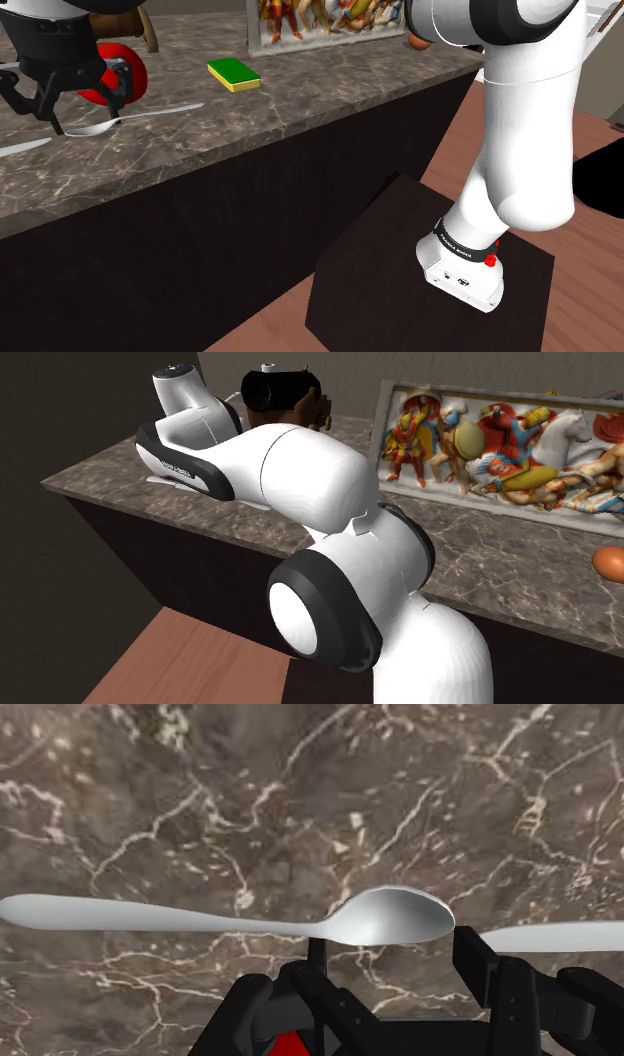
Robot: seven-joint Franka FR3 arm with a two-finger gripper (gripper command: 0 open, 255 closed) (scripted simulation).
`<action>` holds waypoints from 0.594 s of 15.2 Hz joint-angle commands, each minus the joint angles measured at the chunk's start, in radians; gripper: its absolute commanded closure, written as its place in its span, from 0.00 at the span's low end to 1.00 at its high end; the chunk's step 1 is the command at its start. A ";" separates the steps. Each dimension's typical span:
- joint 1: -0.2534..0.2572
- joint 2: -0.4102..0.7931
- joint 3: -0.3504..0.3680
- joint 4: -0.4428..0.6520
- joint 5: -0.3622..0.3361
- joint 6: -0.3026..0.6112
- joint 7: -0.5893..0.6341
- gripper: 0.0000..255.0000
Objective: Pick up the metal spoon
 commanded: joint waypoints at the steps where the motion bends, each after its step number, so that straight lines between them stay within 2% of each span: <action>1: 0.005 0.004 0.000 0.028 0.000 -0.024 -0.004 1.00; 9: 0.045 0.037 -0.002 0.191 -0.010 -0.151 -0.023 1.00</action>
